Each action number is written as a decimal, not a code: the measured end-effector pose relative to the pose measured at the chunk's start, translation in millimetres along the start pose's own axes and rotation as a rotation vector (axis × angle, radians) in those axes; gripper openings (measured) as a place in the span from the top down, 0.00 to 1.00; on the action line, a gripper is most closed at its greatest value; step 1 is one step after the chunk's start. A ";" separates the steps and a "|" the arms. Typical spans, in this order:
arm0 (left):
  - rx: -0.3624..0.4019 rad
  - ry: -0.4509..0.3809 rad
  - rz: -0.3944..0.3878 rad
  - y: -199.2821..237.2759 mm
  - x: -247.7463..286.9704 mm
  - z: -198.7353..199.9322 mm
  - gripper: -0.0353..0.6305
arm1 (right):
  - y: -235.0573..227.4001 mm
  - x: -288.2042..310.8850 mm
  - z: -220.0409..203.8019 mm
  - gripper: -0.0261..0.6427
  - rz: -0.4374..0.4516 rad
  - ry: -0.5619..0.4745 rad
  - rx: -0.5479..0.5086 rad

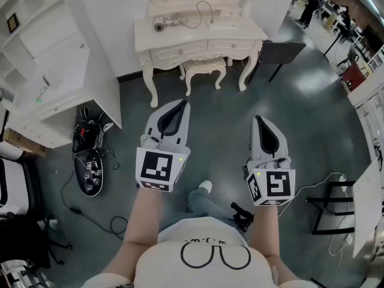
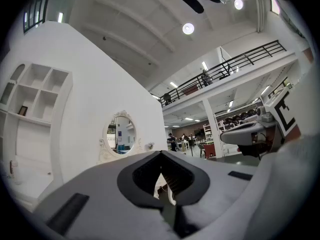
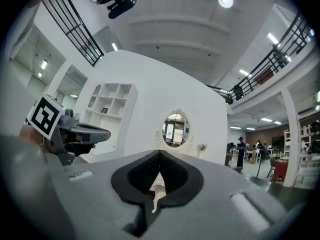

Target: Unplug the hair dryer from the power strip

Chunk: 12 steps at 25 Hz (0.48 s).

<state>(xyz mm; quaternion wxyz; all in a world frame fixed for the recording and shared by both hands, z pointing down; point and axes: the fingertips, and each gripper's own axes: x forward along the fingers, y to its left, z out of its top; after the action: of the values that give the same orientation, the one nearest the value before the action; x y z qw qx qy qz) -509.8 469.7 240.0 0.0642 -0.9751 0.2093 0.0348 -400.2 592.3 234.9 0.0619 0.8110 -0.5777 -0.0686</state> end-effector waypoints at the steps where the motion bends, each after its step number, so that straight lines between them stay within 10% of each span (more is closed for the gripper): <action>1: -0.002 0.002 -0.004 1.4 13.8 -1.9 0.95 | -8.5 10.4 -2.6 0.96 -0.001 0.001 0.000; 12: 0.011 0.022 -0.002 15.6 142.6 -16.5 0.95 | -88.2 112.9 -16.1 0.96 0.037 -0.033 0.038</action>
<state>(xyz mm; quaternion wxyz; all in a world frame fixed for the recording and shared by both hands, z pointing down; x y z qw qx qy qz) -385.8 395.7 241.1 0.0672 -0.9753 0.2094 0.0226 -278.9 514.4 230.4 0.0381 0.7998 -0.5950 -0.0699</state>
